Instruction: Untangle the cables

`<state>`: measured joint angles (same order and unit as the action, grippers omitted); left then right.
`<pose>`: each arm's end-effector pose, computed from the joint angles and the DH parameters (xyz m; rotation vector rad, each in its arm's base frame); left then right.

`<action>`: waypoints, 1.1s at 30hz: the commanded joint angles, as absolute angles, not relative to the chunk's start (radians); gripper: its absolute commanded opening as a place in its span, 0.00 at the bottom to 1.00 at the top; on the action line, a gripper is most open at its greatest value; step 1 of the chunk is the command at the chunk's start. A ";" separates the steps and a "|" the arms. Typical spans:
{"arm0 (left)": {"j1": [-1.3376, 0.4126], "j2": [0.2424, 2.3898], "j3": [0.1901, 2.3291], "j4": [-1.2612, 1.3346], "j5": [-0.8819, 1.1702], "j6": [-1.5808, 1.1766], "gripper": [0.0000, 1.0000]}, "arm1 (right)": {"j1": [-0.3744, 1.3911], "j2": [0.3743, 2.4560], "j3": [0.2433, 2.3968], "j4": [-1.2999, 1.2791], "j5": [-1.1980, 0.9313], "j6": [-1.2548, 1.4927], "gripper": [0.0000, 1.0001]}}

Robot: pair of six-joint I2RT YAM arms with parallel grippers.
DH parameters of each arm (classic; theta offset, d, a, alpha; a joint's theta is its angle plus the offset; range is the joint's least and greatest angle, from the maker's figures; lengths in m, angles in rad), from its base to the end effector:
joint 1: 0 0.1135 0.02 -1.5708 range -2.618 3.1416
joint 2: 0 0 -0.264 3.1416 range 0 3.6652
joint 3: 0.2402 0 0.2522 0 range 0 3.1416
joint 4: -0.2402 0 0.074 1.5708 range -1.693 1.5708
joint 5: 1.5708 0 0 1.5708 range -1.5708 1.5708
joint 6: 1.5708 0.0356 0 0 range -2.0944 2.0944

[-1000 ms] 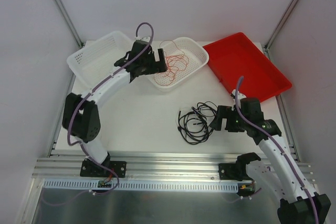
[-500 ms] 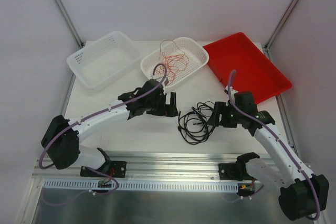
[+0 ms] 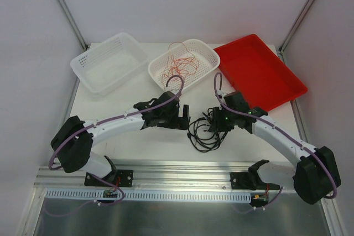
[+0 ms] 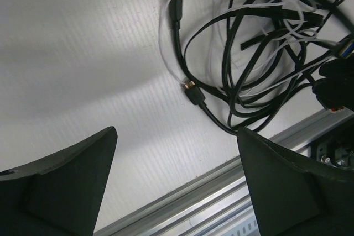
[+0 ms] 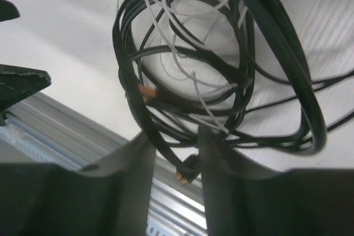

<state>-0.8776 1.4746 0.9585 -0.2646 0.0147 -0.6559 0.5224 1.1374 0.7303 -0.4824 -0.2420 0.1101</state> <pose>0.2010 -0.2428 0.2304 0.2824 2.4681 -0.7318 0.1918 0.1203 0.2269 -0.6194 2.4337 0.5665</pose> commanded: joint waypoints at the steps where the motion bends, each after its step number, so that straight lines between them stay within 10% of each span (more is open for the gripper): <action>1: -0.882 1.389 0.907 -0.264 -0.052 -0.681 0.91 | 0.563 1.186 0.798 -0.399 -0.245 0.132 0.29; 4: -0.881 1.330 0.859 -0.273 -0.089 -0.695 0.91 | 0.620 1.224 0.831 -0.362 -0.308 0.109 0.01; 11: -0.881 1.241 0.813 -0.285 -0.069 -0.666 0.92 | 0.626 1.221 0.781 -0.279 -0.568 0.022 0.01; 33: -0.882 1.684 1.261 -0.244 0.178 -0.056 0.92 | 0.427 0.956 0.540 -0.385 -0.198 0.141 0.11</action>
